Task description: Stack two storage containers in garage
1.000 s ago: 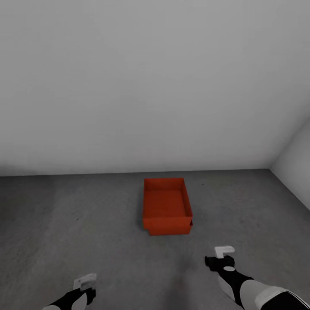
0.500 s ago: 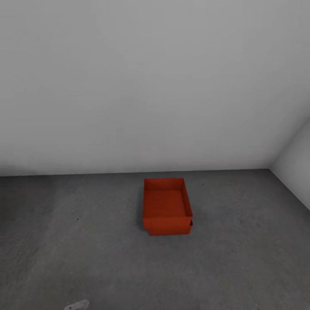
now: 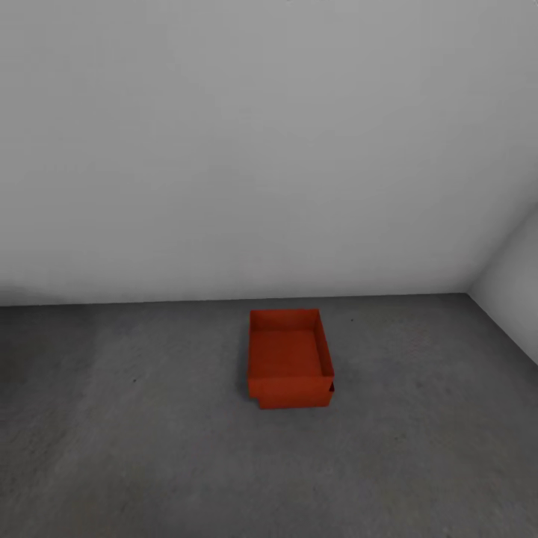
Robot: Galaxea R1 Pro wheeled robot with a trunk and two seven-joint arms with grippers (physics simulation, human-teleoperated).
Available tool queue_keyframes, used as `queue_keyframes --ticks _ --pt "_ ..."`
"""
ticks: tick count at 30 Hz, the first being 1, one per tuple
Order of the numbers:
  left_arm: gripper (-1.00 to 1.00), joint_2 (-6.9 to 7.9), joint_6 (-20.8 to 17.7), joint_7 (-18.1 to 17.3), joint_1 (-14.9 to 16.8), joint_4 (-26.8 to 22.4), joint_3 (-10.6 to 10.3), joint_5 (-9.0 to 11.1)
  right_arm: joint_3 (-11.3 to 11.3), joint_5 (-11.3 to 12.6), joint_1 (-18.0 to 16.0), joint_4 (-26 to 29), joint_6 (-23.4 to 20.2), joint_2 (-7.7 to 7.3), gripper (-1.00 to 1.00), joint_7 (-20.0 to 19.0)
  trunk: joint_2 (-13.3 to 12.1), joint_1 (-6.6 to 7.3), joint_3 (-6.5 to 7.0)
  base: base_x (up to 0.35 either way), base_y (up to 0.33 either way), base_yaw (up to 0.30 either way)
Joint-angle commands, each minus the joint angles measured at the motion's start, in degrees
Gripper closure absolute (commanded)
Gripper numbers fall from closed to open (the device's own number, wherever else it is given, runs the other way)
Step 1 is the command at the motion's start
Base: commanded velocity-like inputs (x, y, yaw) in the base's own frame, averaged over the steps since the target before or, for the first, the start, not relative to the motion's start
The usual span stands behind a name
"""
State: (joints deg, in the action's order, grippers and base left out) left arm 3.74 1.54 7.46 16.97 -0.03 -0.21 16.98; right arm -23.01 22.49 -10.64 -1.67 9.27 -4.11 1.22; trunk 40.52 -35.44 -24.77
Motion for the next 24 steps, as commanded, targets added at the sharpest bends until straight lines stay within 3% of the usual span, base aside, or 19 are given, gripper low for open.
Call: queue_keyframes --ticks 1,8,24 --pt "-1.00 -0.09 0.41 -0.78 -0.48 0.03 -0.05 0.28 -0.48 1.55 0.80 -0.17 0.60 0.46 -1.00 0.05 0.05 -0.01 -0.01 0.000 0.000 0.000" --pt "-1.00 -0.38 0.77 -2.01 -1.28 -0.02 -0.05 0.50 -0.46 4.97 2.61 -0.17 1.05 1.46 -1.00 0.02 0.05 -0.01 0.51 0.000 0.000 0.000" --pt "-1.00 -0.33 0.82 -2.19 -1.41 -0.20 0.01 0.22 -0.79 4.99 2.90 -0.17 1.03 1.62 -1.00 0.01 0.05 -0.01 1.98 0.000 0.000 0.000"
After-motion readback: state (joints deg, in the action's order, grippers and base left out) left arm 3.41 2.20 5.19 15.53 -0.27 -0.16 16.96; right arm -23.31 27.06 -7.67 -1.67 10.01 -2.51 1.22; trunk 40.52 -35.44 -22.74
